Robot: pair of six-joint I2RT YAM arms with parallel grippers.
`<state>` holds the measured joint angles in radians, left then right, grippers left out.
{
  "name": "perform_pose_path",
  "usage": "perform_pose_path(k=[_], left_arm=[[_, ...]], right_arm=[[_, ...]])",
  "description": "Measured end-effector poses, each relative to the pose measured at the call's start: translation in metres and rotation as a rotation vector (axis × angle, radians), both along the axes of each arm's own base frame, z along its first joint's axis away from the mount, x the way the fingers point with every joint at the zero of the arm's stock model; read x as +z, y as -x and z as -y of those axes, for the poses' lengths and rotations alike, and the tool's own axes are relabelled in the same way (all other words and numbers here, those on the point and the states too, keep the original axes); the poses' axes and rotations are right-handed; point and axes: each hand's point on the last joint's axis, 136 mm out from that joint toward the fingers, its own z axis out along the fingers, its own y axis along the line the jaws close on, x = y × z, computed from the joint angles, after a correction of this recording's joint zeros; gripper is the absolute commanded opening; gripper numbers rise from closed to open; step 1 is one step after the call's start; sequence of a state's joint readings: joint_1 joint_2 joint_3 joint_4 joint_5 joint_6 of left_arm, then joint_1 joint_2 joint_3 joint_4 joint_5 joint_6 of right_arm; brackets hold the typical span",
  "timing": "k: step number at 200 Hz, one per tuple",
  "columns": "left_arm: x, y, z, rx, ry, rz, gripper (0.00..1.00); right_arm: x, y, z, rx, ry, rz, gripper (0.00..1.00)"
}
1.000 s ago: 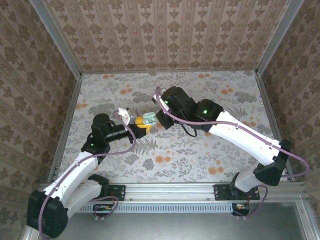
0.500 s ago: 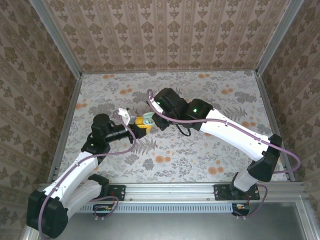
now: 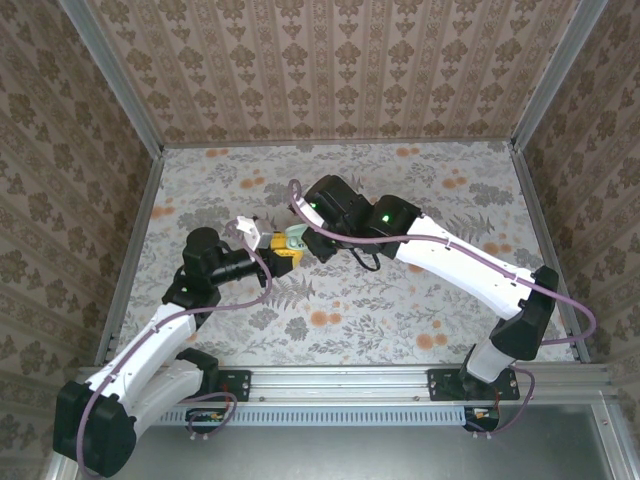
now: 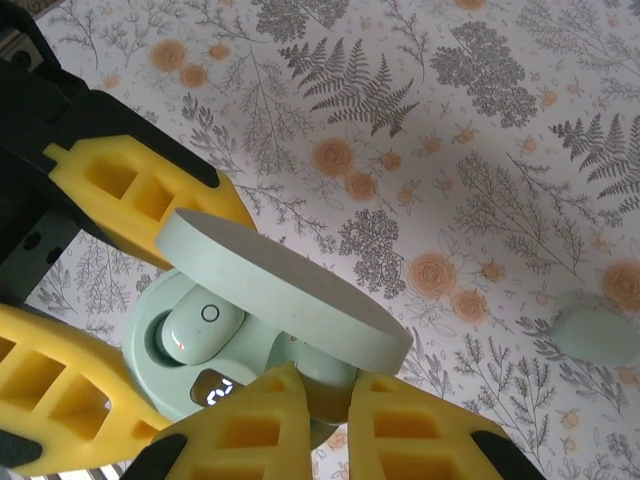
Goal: Insert the wireless bluetooth earbuds into the charging case
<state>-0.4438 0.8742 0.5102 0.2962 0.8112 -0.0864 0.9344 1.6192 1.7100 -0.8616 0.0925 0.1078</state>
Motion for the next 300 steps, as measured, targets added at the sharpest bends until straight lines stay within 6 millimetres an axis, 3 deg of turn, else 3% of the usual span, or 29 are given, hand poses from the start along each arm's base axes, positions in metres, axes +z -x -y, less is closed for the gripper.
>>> perform_pose_path(k=[56,129,197,300], left_arm=[[0.0,0.0,0.0,-0.002,0.0,0.0,0.18],[-0.006,0.001,0.0,-0.002,-0.012,-0.026,0.18],[-0.005,0.001,0.0,-0.004,-0.012,-0.026,0.18],[-0.006,0.0,0.0,0.003,-0.013,-0.025,0.18]], right_arm=[[0.004,0.005,0.0,0.012,0.02,-0.025,0.11],[-0.006,0.004,-0.003,0.017,0.095,-0.086,0.11],[-0.005,0.01,-0.004,0.021,0.112,-0.13,0.29],[-0.004,0.01,-0.011,-0.001,0.03,-0.237,0.37]])
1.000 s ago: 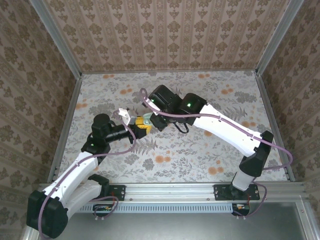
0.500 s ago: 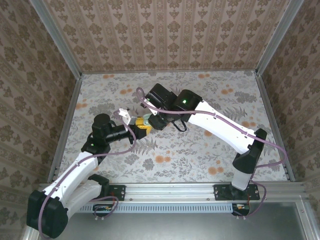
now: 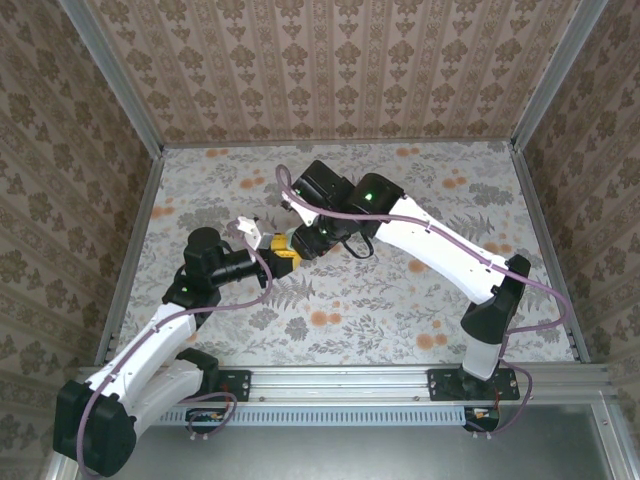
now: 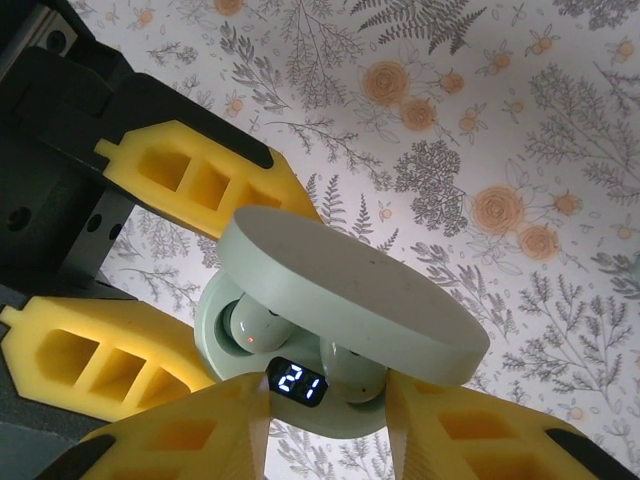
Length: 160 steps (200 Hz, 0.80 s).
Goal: Insert the wireless bluetooth earbuds into the charging case
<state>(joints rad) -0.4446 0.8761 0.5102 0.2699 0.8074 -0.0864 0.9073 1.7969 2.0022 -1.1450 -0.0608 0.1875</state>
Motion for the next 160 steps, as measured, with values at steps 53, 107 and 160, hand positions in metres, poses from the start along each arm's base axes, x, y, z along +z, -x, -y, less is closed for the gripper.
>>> perform_pose_path(k=[53,107,160], left_arm=[[0.0,0.0,0.0,0.004,0.0,0.002,0.19],[0.001,-0.001,0.0,0.003,0.002,0.006,0.19],[0.006,0.0,0.001,-0.005,0.01,0.015,0.19]], right_arm=[[0.0,-0.003,0.002,-0.031,-0.031,-0.043,0.39],[0.009,-0.004,-0.003,-0.042,-0.094,-0.065,0.4],[0.062,-0.007,0.022,-0.101,-0.31,-0.026,0.41]])
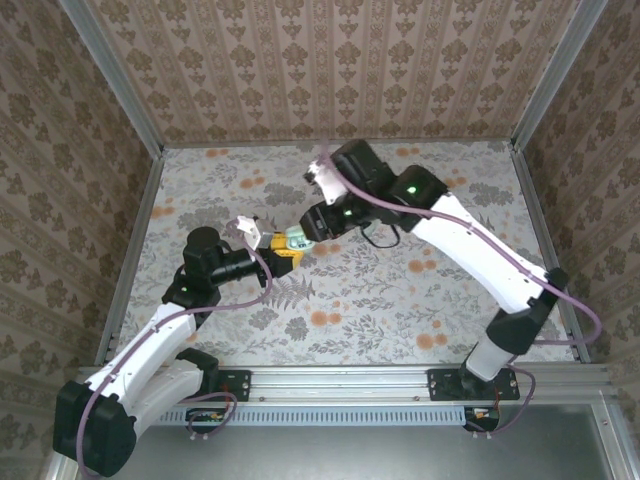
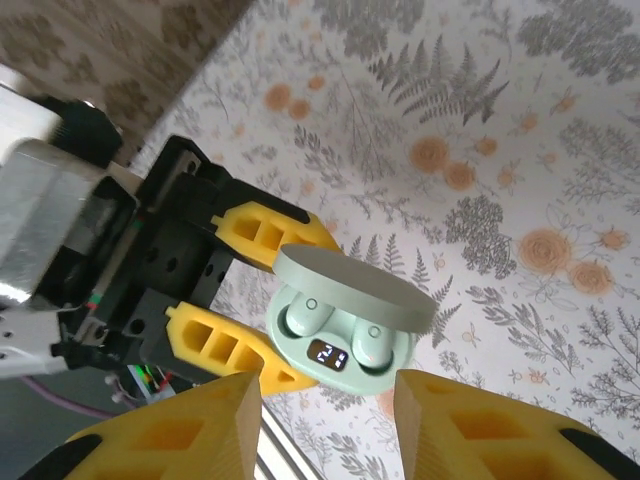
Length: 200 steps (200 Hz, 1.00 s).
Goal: Insert the wireless bluetooth earbuds into the charging case
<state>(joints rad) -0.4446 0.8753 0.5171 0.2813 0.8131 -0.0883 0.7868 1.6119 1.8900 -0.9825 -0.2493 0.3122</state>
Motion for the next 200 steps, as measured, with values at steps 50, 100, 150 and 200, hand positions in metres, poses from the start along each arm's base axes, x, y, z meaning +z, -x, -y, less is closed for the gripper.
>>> perform_pose_path(k=[50,100,150,200], left_arm=[[0.014,0.004,0.007,-0.024,0.046,0.015,0.19],[0.041,0.01,0.032,-0.107,0.124,0.041,0.19],[0.05,0.013,0.057,-0.175,0.153,0.035,0.19],[0.062,0.01,0.058,-0.166,0.169,0.061,0.19]], right_arm=[[0.007,-0.025,0.052,-0.215,-0.222,-0.063,0.42],[-0.015,-0.043,0.059,-0.312,-0.331,-0.184,0.47],[-0.008,-0.044,0.049,-0.292,-0.417,-0.221,0.5],[-0.012,-0.038,0.042,-0.258,-0.462,-0.268,0.55]])
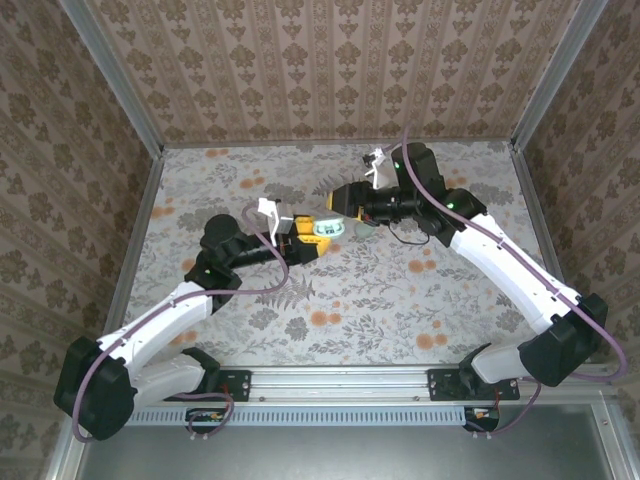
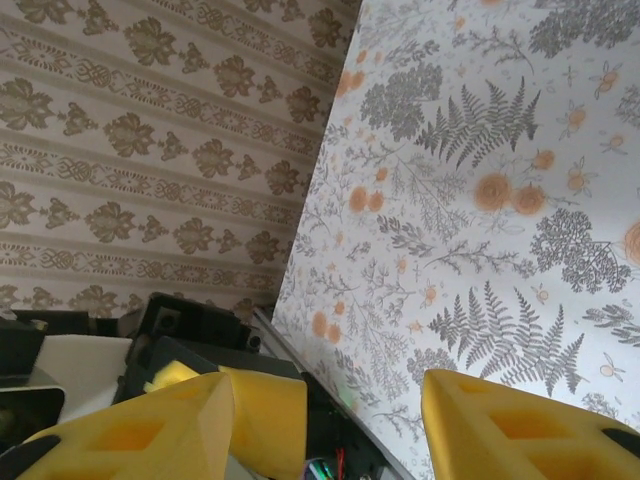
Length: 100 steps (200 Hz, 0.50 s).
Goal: Insert the wireless bluetooth earbuds into the charging case
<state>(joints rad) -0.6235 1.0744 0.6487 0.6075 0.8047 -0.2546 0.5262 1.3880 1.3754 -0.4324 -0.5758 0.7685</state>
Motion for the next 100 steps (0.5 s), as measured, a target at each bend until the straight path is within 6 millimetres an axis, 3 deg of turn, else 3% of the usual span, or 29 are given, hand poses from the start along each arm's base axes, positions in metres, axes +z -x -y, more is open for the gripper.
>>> perform_pose_path(k=[100], left_arm=[[-0.002,-0.011,0.002,0.038,-0.012,-0.013,0.19]], right_arm=[[0.003,0.009,-0.005,0.036,-0.066,-0.022,0.58]])
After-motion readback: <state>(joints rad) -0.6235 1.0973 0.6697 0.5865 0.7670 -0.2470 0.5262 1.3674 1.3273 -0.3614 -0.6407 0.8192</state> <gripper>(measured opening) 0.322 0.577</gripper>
